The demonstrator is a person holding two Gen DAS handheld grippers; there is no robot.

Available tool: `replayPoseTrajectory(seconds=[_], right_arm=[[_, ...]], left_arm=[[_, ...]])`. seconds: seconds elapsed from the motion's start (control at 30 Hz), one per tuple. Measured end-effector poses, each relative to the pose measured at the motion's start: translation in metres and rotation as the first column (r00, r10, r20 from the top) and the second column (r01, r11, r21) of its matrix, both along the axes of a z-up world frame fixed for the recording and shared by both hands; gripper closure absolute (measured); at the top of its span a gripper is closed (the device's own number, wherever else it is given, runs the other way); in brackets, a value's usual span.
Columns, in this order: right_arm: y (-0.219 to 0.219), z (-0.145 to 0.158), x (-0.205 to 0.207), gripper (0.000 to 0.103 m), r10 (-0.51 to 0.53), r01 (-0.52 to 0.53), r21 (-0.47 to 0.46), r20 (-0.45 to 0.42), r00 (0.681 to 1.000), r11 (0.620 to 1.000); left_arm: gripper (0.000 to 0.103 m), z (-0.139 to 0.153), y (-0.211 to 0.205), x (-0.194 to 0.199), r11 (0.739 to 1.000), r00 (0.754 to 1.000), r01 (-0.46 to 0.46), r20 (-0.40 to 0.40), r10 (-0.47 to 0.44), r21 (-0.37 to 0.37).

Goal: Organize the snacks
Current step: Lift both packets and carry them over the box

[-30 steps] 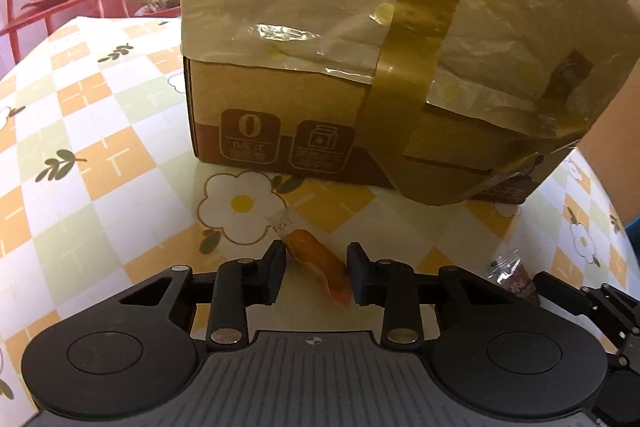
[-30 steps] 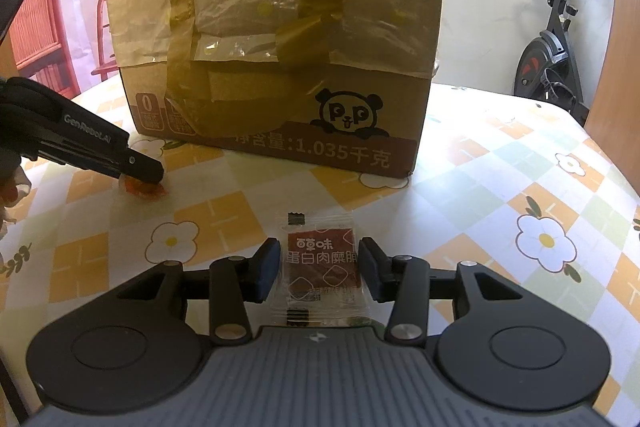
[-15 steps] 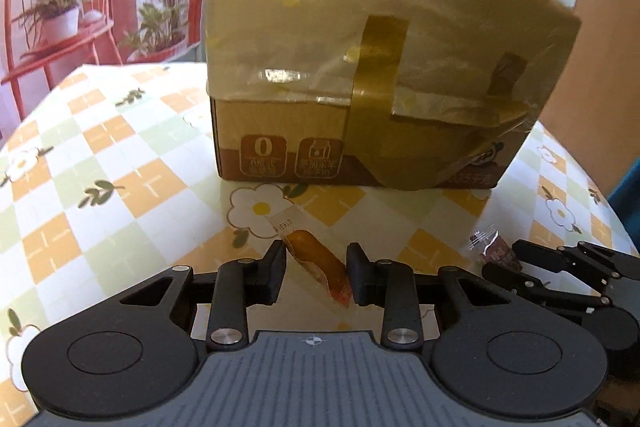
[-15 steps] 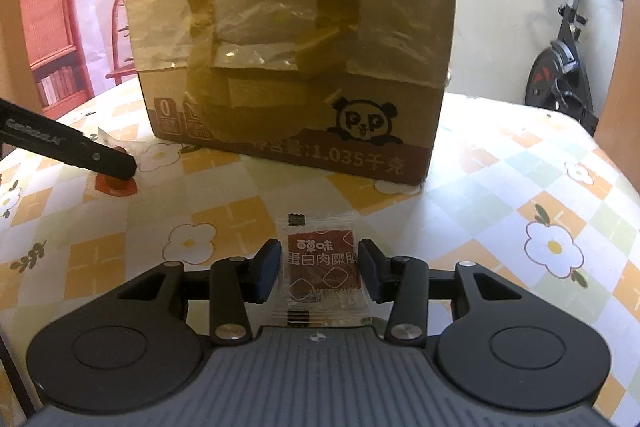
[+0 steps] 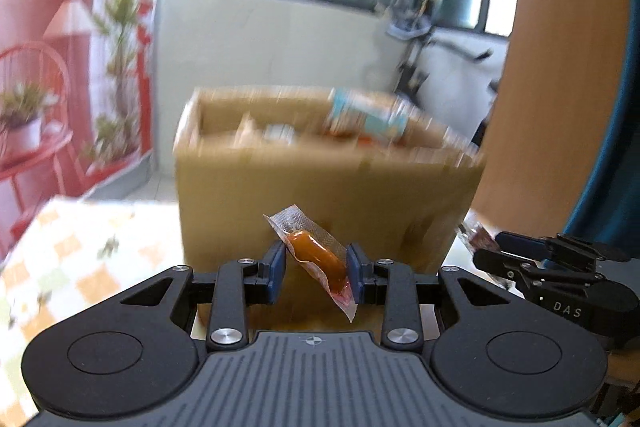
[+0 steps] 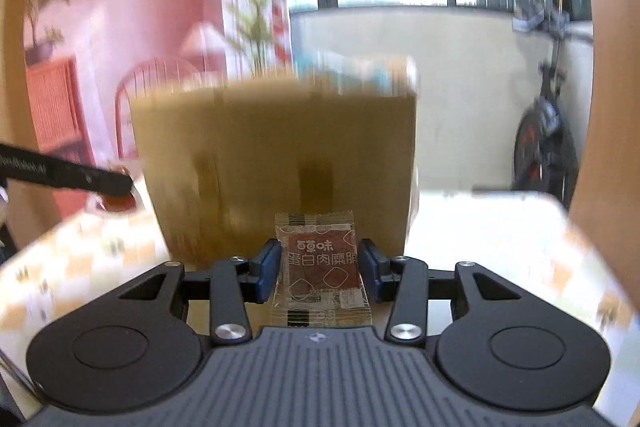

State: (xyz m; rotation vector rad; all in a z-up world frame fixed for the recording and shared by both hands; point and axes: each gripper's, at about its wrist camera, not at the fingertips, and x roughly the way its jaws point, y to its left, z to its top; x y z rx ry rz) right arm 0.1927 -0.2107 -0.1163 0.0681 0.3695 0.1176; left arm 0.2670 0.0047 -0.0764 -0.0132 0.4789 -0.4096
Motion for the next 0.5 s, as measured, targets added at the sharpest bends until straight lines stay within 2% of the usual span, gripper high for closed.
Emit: replayPoseTrajectory(seconds=[0.2,0.3,0.4,0.5], right_arm=[[-0.004,0.054,0.013,0.058,0.012,-0.013,0.009,0.147,0.989,1.000],[-0.009,0.070,0.028,0.058,0.008,-0.010,0.010,0.172,0.985,1.000],[-0.015,0.079,0.049,0.058,0.004,-0.006,0.010,0.173,0.985,1.000],[-0.022,0.081,0.071,0.058,-0.012,0.010,0.012,0.152,0.988,1.000]], left_arm=[[0.068,0.039,-0.019,0.027,0.998,0.997,0.050,0.065,-0.048,-0.040],[0.068,0.054,-0.030,0.046,0.993,0.995,0.084,0.056,-0.079,-0.084],[0.068,0.060,-0.045,0.064,0.994,0.993,0.093,0.072,-0.088,-0.061],[0.068,0.057,-0.055,0.082,0.993,0.994,0.101,0.043,-0.098,-0.060]])
